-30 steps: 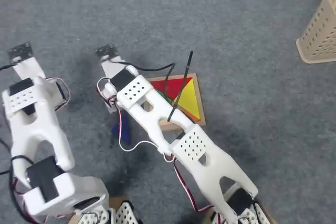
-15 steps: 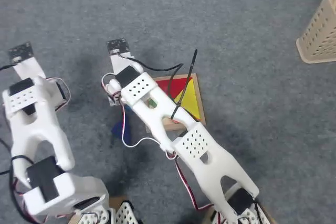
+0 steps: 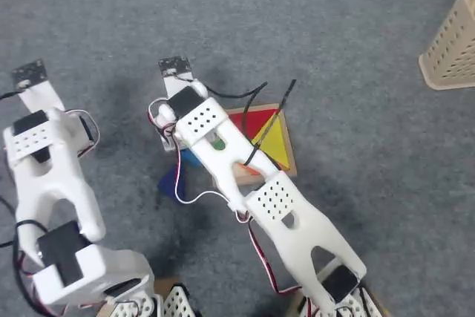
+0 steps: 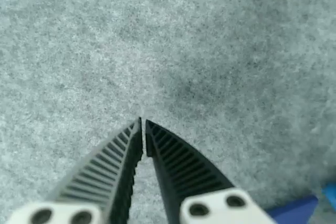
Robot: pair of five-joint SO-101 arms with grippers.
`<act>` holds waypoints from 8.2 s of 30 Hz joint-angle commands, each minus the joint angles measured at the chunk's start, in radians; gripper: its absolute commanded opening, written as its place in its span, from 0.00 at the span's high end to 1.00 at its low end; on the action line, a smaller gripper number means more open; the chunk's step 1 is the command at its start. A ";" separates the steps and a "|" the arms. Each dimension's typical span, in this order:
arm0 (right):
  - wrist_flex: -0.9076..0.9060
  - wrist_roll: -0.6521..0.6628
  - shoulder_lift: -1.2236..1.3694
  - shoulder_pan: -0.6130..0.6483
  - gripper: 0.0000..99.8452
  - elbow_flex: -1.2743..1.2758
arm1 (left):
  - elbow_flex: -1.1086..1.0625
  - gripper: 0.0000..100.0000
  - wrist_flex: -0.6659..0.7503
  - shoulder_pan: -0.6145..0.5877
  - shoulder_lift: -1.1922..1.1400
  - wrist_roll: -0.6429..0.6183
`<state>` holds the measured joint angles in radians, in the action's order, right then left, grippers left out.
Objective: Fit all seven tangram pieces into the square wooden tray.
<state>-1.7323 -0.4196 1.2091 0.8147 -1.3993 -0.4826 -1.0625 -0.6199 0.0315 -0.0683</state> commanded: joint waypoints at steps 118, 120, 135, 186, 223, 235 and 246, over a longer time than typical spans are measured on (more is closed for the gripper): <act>0.073 0.133 -0.102 0.045 0.82 0.235 | -0.012 0.99 0.012 0.002 0.064 -0.008; 0.094 0.133 -0.105 0.047 0.82 0.235 | -0.012 0.99 0.012 0.002 0.064 -0.008; 0.021 0.133 -0.099 0.048 0.82 0.242 | -0.012 0.99 0.012 0.002 0.064 -0.008; 0.013 1.531 -0.512 -0.206 0.99 0.537 | -0.202 0.99 0.184 -0.015 0.063 0.094; -0.041 1.312 -0.441 -0.268 1.00 0.256 | -0.286 0.99 0.293 -0.009 0.064 0.120; -0.050 0.741 -0.722 -0.303 0.99 0.767 | -0.288 0.99 0.292 -0.009 0.064 0.120; 0.644 0.617 -0.946 -0.249 0.99 1.201 | -0.289 0.99 0.292 -0.009 0.064 0.120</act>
<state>-1.2950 0.2171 0.3452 0.5447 -0.2547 -0.7756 -0.7879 -0.6306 0.0376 0.0391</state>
